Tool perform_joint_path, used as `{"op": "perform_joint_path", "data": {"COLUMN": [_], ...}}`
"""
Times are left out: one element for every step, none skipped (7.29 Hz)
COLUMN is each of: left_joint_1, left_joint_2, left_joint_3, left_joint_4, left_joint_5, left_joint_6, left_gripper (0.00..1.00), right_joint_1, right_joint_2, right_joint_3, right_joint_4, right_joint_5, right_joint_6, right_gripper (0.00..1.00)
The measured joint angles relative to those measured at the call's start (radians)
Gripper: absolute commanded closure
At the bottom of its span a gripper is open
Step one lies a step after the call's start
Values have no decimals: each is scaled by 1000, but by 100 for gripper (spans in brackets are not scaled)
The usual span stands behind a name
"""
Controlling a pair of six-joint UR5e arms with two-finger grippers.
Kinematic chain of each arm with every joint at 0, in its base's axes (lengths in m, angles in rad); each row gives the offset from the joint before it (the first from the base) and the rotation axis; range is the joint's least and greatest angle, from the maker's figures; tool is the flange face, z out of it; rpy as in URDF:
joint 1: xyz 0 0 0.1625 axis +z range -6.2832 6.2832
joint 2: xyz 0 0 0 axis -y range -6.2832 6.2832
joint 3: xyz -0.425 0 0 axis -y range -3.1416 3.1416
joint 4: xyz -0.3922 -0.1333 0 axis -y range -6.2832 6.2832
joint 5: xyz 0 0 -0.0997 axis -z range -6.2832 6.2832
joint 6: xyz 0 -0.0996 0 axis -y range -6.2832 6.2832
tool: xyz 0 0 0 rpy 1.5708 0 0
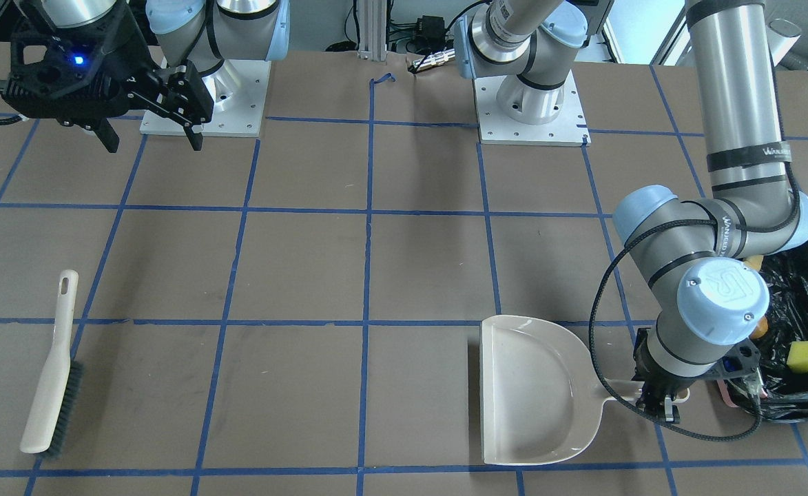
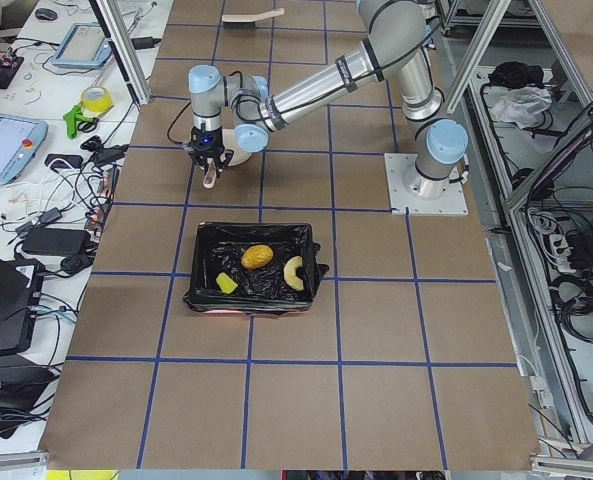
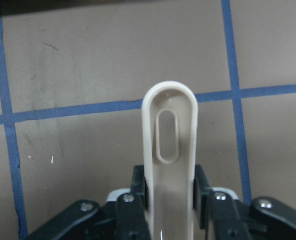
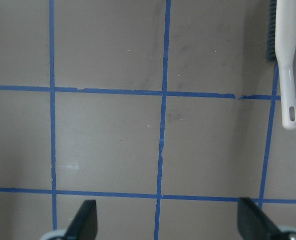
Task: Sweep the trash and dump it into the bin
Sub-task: 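Swing the beige dustpan away from the bin and lower it with the left gripper, then set the dustpan flat on the table with the left gripper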
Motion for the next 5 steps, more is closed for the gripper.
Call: {"op": "perform_joint_path", "data": {"left_joint_1": [-1,-1,-1,-1,-1], "left_joint_2": [-12,-23,-33,-40,-43], "left_joint_3": [14,28,35,39,41], "left_joint_4": [0,0,0,0,1], "left_joint_5": [0,0,1,1,1], "left_joint_6": [-2,-3,-5,-8,-16], "left_gripper": [100,100,100,100,100], "right_joint_1": [0,0,-1,-2,-2], "right_joint_2": [0,0,0,-1,-2], "right_joint_3": [0,0,0,0,0], "right_joint_4": [0,-1,-1,-1,-1], "right_joint_5": [0,0,1,1,1], "right_joint_6": [-1,-2,-3,-5,-7], "right_gripper": [0,0,0,0,0]}}
